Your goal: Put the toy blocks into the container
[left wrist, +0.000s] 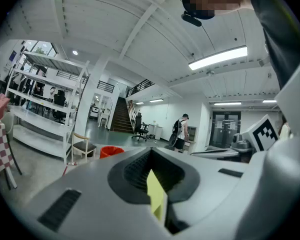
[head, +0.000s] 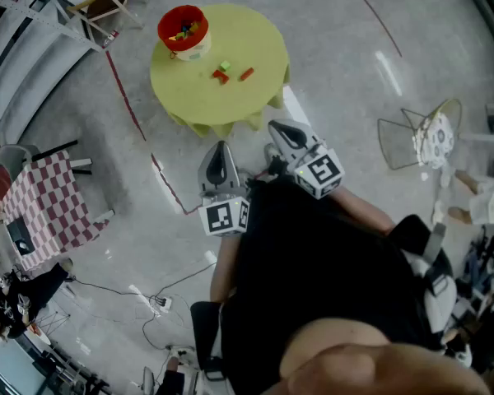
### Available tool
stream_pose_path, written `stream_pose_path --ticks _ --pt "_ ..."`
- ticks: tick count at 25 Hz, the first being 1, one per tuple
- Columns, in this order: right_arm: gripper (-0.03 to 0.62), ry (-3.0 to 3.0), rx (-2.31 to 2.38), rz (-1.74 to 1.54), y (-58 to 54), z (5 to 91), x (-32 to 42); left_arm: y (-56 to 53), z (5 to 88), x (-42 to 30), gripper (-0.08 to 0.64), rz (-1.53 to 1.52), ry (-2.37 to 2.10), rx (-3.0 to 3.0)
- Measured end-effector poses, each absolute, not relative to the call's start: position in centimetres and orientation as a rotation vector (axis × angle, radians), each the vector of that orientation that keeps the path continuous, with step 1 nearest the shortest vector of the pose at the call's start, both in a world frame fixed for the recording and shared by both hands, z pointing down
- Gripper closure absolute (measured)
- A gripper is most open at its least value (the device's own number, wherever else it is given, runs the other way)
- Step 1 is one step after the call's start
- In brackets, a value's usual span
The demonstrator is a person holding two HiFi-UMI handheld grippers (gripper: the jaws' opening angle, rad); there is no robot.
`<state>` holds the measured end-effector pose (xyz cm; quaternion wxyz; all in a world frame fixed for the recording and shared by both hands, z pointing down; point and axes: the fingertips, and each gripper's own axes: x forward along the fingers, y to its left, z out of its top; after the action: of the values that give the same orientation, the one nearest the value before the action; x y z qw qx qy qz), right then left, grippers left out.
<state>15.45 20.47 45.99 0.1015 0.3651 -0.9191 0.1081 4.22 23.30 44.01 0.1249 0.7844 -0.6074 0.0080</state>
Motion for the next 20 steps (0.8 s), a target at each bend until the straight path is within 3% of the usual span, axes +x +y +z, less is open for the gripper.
stream_pose_path --ticks 20 --pt "0.594 -2.626 1.184 0.316 20.0 46.9 13.6 24.0 44.2 1.9 0.568 -0.015 -1.713 2.335"
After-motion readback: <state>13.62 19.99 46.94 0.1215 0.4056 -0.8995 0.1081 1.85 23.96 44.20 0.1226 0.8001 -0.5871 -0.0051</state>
